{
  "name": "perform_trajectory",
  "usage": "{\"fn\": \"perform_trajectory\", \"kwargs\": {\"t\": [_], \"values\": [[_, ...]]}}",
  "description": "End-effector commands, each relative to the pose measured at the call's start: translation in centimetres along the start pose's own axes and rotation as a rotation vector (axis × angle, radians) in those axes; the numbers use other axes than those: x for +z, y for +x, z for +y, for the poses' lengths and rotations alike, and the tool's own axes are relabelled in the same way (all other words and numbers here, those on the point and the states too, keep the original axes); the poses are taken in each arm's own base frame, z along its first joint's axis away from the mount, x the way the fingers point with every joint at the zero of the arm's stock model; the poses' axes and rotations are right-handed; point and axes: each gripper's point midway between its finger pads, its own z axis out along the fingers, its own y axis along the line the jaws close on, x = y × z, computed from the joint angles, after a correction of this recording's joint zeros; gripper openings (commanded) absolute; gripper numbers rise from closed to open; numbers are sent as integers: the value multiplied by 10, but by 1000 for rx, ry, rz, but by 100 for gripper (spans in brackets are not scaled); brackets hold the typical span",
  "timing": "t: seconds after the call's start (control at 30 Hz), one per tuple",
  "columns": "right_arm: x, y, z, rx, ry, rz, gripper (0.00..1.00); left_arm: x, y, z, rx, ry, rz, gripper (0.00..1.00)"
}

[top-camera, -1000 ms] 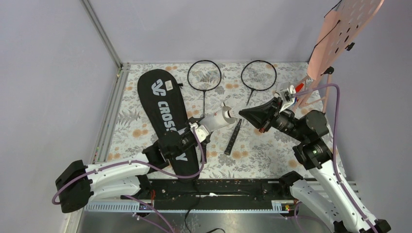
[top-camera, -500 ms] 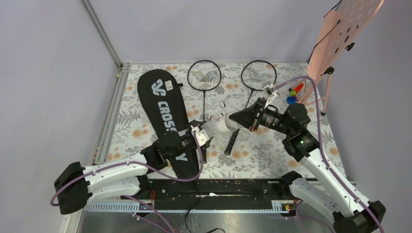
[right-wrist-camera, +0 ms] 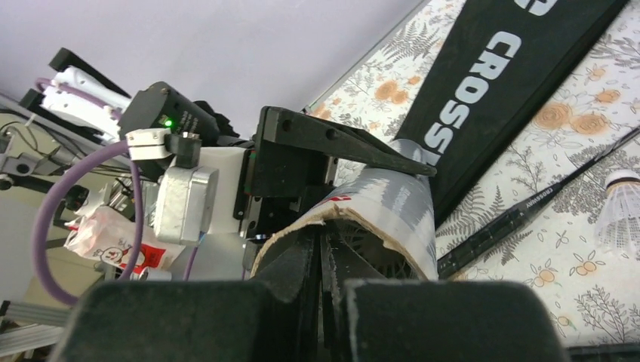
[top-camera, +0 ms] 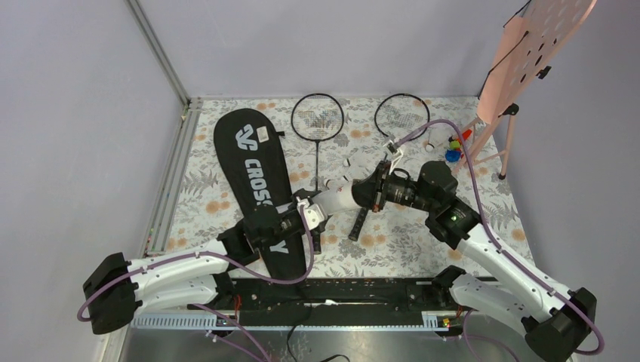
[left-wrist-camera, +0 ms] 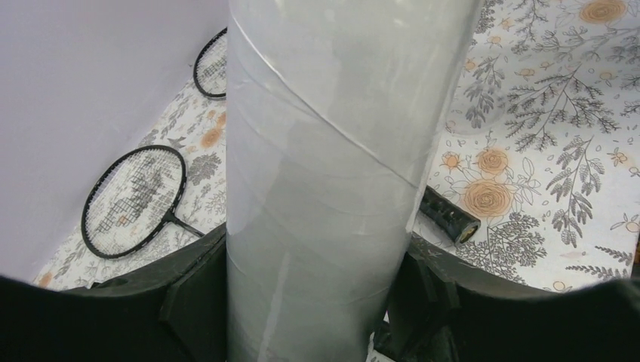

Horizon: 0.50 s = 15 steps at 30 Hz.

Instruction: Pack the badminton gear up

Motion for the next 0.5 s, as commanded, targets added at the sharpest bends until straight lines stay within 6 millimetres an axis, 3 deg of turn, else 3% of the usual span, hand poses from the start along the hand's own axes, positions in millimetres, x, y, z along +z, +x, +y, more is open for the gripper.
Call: {"fn": "perform_trajectory", "kwargs": {"t": [0.0, 0.1, 0.13, 0.37, 0.47], "values": [[8, -10, -5, -26, 64, -23, 0, -5, 18, -27, -137, 87, 51, 57], [9, -5, -7, -28, 88, 15, 1, -6, 17, -25, -138, 81, 44, 57], [6, -6, -10, -35, 111, 15, 6, -7, 17, -24, -139, 75, 43, 57], [-34, -32, 1, -146, 231, -60, 50, -8, 15, -8, -159, -23, 29, 57], [-56, -47, 6, -184, 287, -130, 78, -8, 14, 7, -176, -111, 20, 57]]}}
